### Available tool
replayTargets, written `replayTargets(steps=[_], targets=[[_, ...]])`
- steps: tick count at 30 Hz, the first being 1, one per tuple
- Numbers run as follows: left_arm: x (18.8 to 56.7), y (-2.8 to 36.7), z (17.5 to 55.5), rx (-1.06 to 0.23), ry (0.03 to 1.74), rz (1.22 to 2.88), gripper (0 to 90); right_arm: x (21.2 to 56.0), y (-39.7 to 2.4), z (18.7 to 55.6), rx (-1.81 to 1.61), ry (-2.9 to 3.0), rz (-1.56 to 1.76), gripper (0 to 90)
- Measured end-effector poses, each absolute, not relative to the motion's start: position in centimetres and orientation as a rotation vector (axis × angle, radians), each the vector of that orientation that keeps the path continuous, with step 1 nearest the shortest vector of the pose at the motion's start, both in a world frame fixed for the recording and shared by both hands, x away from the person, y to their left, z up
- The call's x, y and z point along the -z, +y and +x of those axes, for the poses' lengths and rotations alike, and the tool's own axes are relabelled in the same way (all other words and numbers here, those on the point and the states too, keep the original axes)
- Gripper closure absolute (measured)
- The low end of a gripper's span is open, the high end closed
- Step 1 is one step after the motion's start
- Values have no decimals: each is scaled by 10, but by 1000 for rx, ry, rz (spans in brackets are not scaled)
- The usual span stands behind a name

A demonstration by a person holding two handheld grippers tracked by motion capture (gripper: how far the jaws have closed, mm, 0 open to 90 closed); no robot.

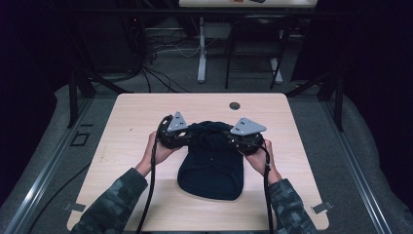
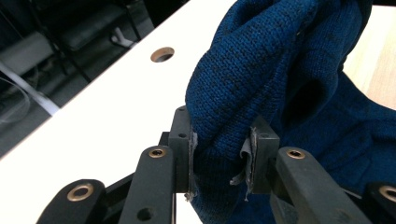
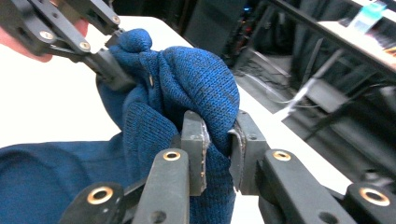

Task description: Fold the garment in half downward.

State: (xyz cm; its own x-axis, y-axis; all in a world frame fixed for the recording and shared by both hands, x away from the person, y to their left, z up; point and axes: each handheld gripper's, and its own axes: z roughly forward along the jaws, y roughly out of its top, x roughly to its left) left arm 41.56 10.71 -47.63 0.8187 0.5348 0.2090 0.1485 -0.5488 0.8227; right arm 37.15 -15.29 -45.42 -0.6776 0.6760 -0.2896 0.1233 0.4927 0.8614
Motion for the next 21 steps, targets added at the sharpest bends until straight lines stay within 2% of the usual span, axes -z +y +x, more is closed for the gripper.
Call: replayTargets(steps=[8,17,21], targets=[[475,96,395,-689,399,2172,698,460,-167,364,-1188,2213,729,706],[474,88,377,-769,322,2247,688,473,-175,351,-1210,2225,725,713],[476,87,371,-757,300,2271,675,482,-178,346,-1212,2247,736,712]])
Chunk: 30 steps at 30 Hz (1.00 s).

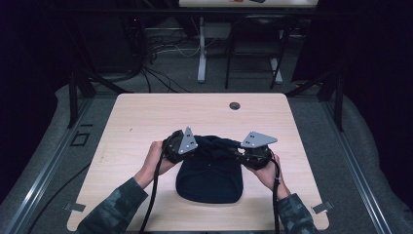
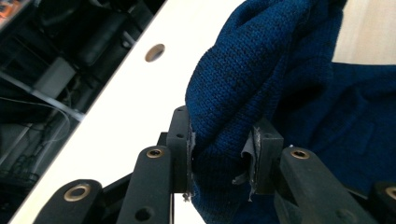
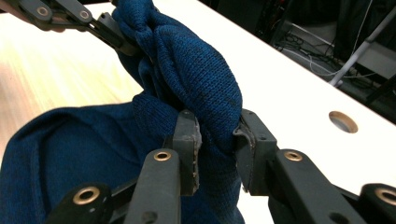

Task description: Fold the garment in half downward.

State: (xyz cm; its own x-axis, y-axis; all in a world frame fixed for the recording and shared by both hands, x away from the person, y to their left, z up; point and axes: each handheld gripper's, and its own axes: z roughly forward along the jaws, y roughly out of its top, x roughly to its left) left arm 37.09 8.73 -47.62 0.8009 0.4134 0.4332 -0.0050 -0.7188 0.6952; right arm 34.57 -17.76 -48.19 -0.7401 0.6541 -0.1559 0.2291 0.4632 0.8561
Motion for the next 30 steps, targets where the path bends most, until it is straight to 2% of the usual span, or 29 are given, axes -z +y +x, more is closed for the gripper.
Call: replayTargets(steps=[9,30], targets=[[481,94,365,-603,342,2269,627,492,-180,336,-1194,2285,727,708],[506,106,344,-454,365,2246,616,505,-178,315,-1141,2379,698,699]])
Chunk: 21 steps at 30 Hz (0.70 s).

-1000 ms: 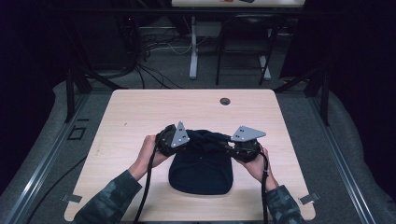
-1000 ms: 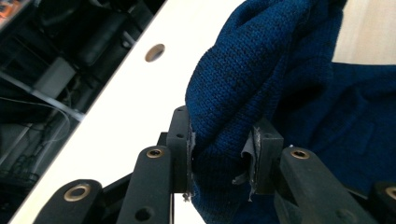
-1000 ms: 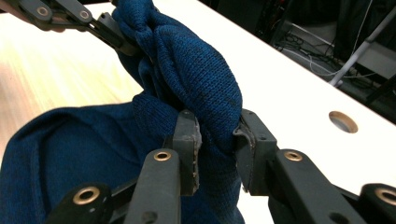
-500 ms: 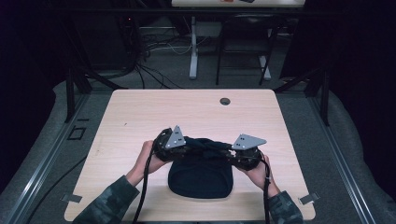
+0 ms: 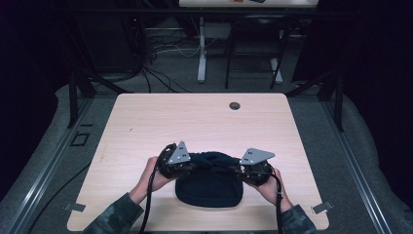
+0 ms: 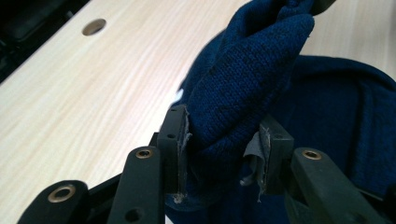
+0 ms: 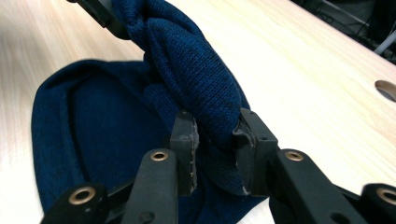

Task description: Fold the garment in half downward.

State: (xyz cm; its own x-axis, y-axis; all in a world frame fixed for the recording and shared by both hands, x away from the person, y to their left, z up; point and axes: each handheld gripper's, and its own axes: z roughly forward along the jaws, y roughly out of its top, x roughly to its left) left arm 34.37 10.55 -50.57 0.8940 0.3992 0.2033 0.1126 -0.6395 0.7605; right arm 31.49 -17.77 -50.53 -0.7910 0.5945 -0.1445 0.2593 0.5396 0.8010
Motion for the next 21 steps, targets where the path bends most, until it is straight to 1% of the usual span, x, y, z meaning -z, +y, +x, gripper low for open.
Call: replayTargets(steps=[12,21], targets=[[520,110,337,-412,376,2228,632,516,-175,306,-1105,2432,698,695],[525,112,333,-386,384,2224,642,517,-174,303,-1089,2451,705,691]])
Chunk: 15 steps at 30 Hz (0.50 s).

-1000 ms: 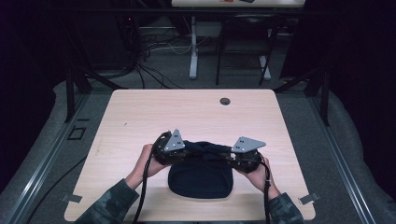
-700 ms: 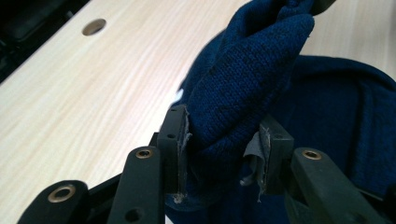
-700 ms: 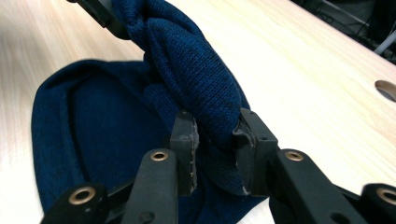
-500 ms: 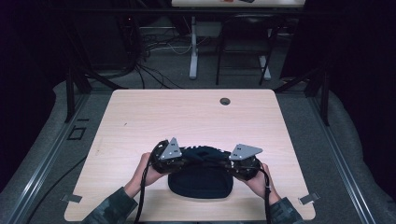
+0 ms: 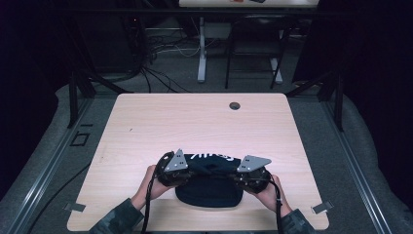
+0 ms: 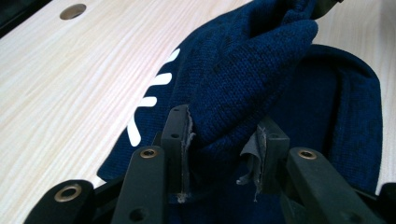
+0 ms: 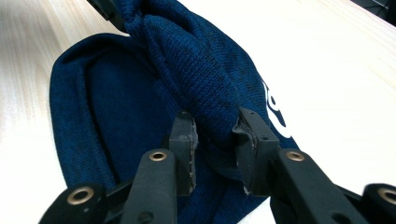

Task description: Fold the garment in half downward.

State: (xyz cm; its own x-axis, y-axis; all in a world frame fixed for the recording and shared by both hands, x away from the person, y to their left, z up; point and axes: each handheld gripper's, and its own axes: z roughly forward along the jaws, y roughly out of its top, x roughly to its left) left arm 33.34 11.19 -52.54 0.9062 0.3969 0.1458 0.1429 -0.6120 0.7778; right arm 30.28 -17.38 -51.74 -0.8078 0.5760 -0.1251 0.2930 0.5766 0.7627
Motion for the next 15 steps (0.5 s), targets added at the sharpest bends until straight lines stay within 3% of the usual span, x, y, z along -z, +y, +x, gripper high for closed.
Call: replayTargets(steps=[15], targets=[[535,113,328,-369,395,2238,641,524,-171,299,-1062,2484,706,686]])
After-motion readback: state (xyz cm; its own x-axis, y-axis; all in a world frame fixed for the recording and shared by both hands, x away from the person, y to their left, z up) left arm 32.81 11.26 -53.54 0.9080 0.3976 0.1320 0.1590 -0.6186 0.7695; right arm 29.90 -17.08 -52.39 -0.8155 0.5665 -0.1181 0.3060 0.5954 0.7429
